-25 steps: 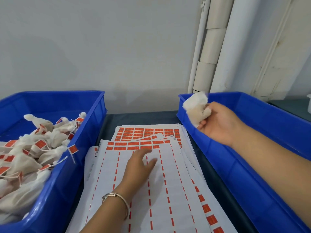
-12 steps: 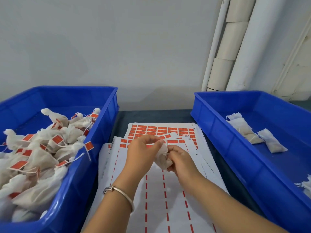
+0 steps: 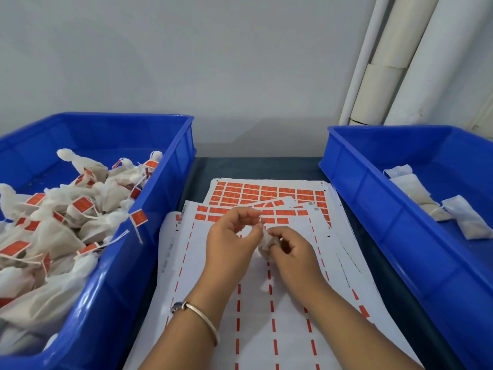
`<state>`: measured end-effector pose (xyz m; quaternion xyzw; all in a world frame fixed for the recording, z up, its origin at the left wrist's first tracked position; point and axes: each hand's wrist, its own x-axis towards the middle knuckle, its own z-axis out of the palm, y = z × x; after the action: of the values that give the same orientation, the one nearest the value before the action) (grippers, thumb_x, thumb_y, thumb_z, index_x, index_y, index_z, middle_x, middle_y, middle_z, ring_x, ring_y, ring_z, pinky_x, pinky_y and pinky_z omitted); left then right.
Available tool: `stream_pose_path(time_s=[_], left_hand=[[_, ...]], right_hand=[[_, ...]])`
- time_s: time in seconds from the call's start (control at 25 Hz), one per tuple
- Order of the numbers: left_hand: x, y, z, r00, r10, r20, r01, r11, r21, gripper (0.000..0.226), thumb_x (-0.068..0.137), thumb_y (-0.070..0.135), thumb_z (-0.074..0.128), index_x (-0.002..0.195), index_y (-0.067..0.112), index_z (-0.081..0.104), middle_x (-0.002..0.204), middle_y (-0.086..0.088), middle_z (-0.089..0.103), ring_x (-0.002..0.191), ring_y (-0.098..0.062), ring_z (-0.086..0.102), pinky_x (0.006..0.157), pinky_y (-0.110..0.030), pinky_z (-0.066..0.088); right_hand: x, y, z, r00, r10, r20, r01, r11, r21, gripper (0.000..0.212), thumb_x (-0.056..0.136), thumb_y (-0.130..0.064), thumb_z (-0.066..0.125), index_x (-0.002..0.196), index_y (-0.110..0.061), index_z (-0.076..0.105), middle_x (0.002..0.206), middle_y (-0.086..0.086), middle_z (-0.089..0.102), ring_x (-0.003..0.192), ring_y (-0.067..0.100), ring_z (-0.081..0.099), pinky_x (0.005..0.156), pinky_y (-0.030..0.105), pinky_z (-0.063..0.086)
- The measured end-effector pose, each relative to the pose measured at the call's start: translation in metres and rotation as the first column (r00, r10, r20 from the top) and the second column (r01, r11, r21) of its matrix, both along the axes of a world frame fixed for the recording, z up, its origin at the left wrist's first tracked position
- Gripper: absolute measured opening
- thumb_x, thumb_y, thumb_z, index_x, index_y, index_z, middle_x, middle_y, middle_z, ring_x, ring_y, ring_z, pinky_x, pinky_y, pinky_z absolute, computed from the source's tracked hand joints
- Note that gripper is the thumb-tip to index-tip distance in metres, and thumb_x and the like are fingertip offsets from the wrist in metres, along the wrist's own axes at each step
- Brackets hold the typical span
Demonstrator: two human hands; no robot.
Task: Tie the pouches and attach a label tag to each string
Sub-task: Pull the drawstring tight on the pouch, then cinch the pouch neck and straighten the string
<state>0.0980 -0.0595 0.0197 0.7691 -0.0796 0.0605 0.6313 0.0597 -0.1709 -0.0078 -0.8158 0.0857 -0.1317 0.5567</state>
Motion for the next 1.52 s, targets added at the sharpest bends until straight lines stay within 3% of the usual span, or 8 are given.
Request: stream_pose_path(time_s=[0.24, 0.48, 0.8, 1.04, 1.2, 1.32, 1.44, 1.52], left_hand=[[-0.009, 0.005, 0.003, 0.997, 0.006, 0.080, -0.005, 1.000, -0.017, 0.021, 0.077, 0.021, 0.074, 0.080, 0.039, 0.064, 0.080, 0.033, 0.064, 0.081, 0.008, 0.063, 0.068, -0.011, 0.050], [-0.022, 0.003, 0.016, 0.985, -0.096, 0.146, 0.104, 0.993, -0.051, 0.014, 0.068, 0.036, 0.064, 0.080, 0.043, 0.062, 0.078, 0.035, 0.064, 0.081, 0.009, 0.062, 0.063, -0.002, 0.044], [-0.022, 0.008, 0.020, 0.976, -0.189, 0.104, 0.200, 0.974, -0.108, 0.010, 0.073, 0.030, 0.065, 0.066, 0.037, 0.068, 0.074, 0.020, 0.068, 0.079, 0.000, 0.064, 0.065, -0.008, 0.049], [-0.008, 0.023, 0.023, 0.966, -0.218, -0.143, 0.095, 0.807, -0.583, 0.015, 0.059, 0.034, 0.068, 0.066, 0.021, 0.071, 0.086, -0.002, 0.072, 0.087, -0.017, 0.069, 0.066, -0.016, 0.052], [-0.010, 0.018, 0.018, 0.935, -0.308, -0.177, 0.127, 0.757, -0.641, 0.021, 0.053, 0.038, 0.072, 0.067, 0.021, 0.070, 0.082, -0.002, 0.070, 0.081, -0.014, 0.068, 0.065, -0.019, 0.053], [-0.008, 0.018, 0.014, 0.928, -0.313, -0.202, 0.092, 0.718, -0.690, 0.019, 0.057, 0.037, 0.073, 0.069, 0.022, 0.071, 0.074, 0.000, 0.065, 0.066, -0.011, 0.062, 0.061, -0.019, 0.051], [0.001, 0.026, 0.013, 0.914, -0.313, -0.257, -0.061, 0.520, -0.852, 0.011, 0.064, 0.028, 0.072, 0.070, 0.019, 0.073, 0.070, 0.001, 0.065, 0.059, -0.007, 0.059, 0.057, -0.019, 0.050], [0.007, 0.030, 0.011, 0.900, -0.282, -0.334, -0.184, 0.448, -0.875, 0.013, 0.063, 0.025, 0.072, 0.073, 0.017, 0.075, 0.074, 0.000, 0.068, 0.060, -0.007, 0.062, 0.056, -0.020, 0.052]], right_hand=[[-0.010, 0.003, 0.009, 0.995, 0.030, 0.099, -0.019, 0.994, -0.105, 0.013, 0.084, -0.047, 0.057, 0.095, -0.054, 0.052, 0.104, -0.044, 0.044, 0.105, -0.017, 0.043, 0.074, -0.002, 0.037], [-0.016, 0.001, 0.022, 0.981, -0.032, 0.190, 0.013, 0.995, 0.100, 0.022, 0.070, -0.062, 0.053, 0.088, -0.053, 0.061, 0.102, -0.042, 0.057, 0.103, -0.020, 0.049, 0.076, -0.002, 0.041], [-0.014, 0.001, 0.018, 0.984, -0.013, 0.180, 0.015, 1.000, -0.010, 0.010, 0.068, -0.050, 0.060, 0.077, -0.053, 0.059, 0.094, -0.044, 0.054, 0.098, -0.018, 0.050, 0.077, 0.000, 0.039], [-0.008, 0.000, 0.012, 0.989, -0.033, 0.142, 0.061, 0.978, -0.197, 0.020, 0.080, -0.035, 0.071, 0.073, -0.047, 0.056, 0.097, -0.042, 0.047, 0.098, -0.025, 0.042, 0.075, -0.004, 0.028], [-0.009, 0.000, 0.006, 0.996, 0.006, 0.092, 0.006, 0.992, -0.125, 0.015, 0.087, -0.030, 0.063, 0.078, -0.034, 0.052, 0.092, -0.041, 0.050, 0.090, -0.033, 0.041, 0.060, -0.009, 0.030], [-0.010, 0.000, 0.000, 0.997, 0.029, 0.078, -0.022, 0.996, -0.089, 0.017, 0.088, -0.028, 0.062, 0.083, -0.037, 0.048, 0.080, -0.030, 0.056, 0.087, -0.016, 0.053, 0.057, -0.005, 0.037], [-0.011, 0.002, 0.003, 0.991, 0.106, -0.076, -0.114, 0.988, -0.108, 0.028, 0.084, -0.031, 0.067, 0.092, -0.047, 0.045, 0.087, -0.030, 0.049, 0.081, -0.001, 0.055, 0.057, 0.001, 0.042], [-0.010, 0.000, 0.005, 0.971, 0.152, -0.186, -0.186, 0.966, -0.180, 0.011, 0.087, -0.039, 0.063, 0.085, -0.041, 0.052, 0.080, -0.029, 0.051, 0.076, 0.000, 0.055, 0.067, 0.008, 0.044]])
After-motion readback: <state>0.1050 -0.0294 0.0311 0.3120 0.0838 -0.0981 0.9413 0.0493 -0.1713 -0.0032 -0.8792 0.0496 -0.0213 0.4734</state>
